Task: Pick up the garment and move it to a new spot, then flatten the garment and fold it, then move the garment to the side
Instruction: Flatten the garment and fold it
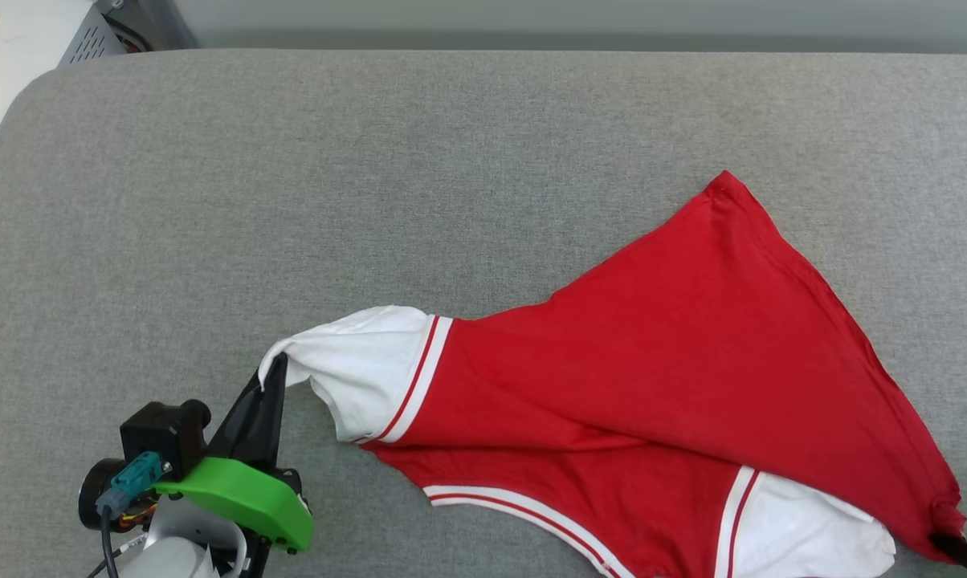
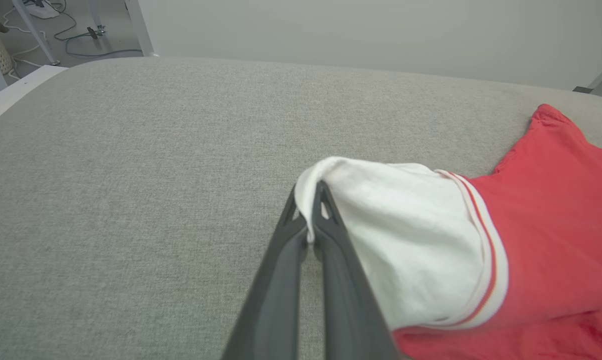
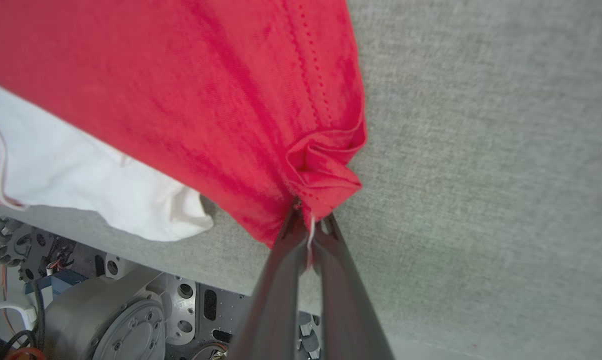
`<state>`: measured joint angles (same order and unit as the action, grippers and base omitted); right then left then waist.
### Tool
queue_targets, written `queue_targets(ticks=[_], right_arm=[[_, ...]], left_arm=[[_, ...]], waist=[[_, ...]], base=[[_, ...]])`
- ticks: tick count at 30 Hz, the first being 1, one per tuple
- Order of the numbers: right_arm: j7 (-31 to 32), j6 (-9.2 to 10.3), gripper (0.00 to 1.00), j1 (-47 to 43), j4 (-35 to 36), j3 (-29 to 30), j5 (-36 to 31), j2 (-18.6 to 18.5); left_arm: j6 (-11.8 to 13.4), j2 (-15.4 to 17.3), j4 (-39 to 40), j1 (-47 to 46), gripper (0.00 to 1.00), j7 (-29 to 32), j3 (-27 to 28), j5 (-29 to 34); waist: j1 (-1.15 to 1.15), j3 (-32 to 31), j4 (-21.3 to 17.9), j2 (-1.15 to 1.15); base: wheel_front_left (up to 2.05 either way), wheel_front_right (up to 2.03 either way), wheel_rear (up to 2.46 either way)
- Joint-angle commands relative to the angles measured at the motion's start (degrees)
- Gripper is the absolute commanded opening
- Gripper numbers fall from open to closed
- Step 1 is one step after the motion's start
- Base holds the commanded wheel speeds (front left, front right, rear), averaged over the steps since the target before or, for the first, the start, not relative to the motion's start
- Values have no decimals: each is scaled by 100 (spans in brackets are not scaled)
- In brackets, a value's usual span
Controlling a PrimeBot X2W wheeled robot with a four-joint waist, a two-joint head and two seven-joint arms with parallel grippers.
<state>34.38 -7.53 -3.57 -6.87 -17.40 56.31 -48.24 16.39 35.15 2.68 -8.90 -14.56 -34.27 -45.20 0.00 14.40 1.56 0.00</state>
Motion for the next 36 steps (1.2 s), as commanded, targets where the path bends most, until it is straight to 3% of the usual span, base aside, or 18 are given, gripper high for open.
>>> queue_targets(ticks=[1, 2, 3, 4, 11, 16, 21, 29, 36], right_arm=[[-44, 4, 0, -121, -58, 30, -145, 202], [-81, 4, 7, -110, -43, 123, -174, 261], [-115, 4, 64, -85, -13, 226, -204, 298], [-175, 4, 100, -40, 52, 371, -275, 311], [-360, 4, 100, 476, 941, 1348, -561, 283], [-141, 4, 100, 1246, 1477, 1532, -824, 351], [523, 4, 100, 2383, 1429, 976, -1114, 429], [1688, 4, 100, 4382, 233, -197, -1476, 750], [1824, 4, 100, 5428, -906, -1024, -1820, 1082]], left_arm=[[12, 25, 1, 35, 0, 7, 20, -33], [10, 29, -5, 33, 0, 8, 21, -35], [10, 34, -11, 30, 0, 10, 20, -34], [10, 37, -19, 25, 0, 11, 17, -31], [23, 37, 20, -33, 0, 25, -16, 10], [7, -12, 62, -181, 0, 60, -101, 102], [-52, -114, 81, -453, 0, 88, -184, 208], [-168, -352, 57, -907, 0, 71, -256, 338], [-285, -534, 5, -1222, 0, 49, -325, 438]], waist=[[0, 16, 0, 0], [0, 20, -8, 0], [0, 20, -12, 0], [0, 13, -13, 0], [0, 32, 54, 0], [0, 186, 203, 0], [0, 485, 419, 0], [0, 988, 724, 0], [0, 1356, 947, 0]], base=[[0, 0, 0], [0, 0, 0], [0, 0, 0], [0, 0, 0], [0, 0, 0], [0, 0, 0], [0, 0, 0], [0, 0, 0], [0, 0, 0]])
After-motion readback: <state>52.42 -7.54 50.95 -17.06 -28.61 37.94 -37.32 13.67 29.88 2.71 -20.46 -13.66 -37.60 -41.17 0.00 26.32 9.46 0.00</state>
